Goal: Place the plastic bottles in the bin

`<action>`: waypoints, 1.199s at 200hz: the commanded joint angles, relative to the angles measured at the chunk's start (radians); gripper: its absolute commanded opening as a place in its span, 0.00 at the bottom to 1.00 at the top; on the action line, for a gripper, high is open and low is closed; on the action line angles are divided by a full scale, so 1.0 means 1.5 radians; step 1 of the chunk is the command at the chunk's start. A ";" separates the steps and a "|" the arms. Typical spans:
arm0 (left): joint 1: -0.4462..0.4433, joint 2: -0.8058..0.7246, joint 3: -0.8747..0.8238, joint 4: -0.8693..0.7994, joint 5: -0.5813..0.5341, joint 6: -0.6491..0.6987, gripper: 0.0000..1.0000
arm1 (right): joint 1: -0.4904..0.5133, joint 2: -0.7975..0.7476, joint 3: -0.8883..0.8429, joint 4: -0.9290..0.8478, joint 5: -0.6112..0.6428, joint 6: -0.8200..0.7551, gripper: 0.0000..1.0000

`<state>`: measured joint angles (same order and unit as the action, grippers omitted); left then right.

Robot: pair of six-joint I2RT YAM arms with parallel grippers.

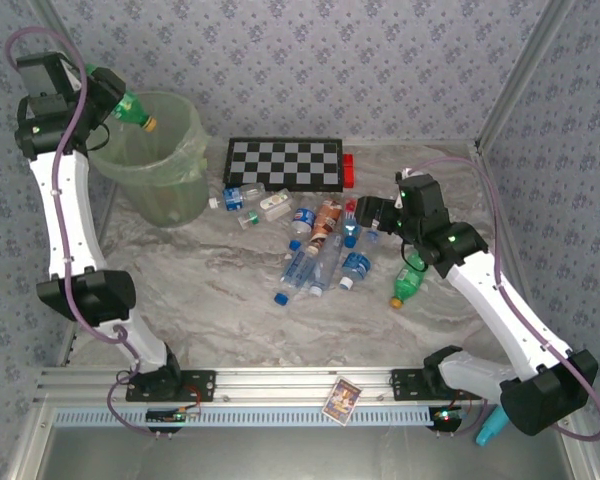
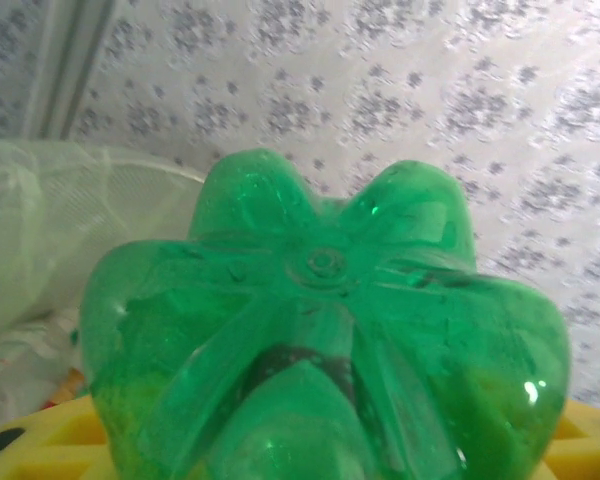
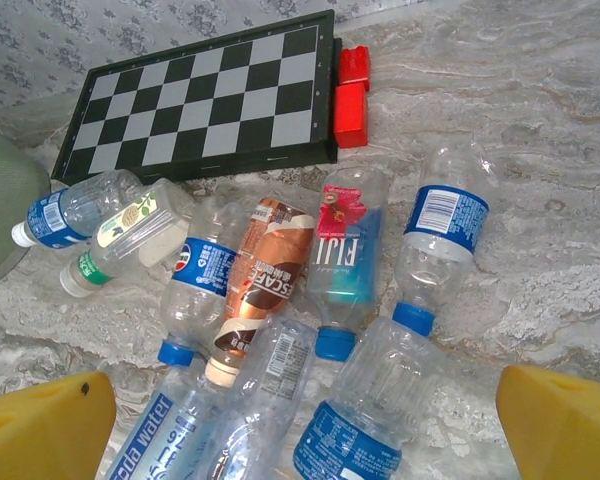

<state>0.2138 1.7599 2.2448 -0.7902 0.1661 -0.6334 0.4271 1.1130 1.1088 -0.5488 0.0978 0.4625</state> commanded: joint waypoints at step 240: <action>-0.141 0.001 -0.083 -0.076 -0.148 0.246 1.00 | -0.019 -0.028 -0.024 -0.021 0.006 0.018 1.00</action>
<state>-0.0002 1.8191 2.0968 -0.8883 -0.0532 -0.2703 0.4053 1.0863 1.0889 -0.5533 0.0971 0.4706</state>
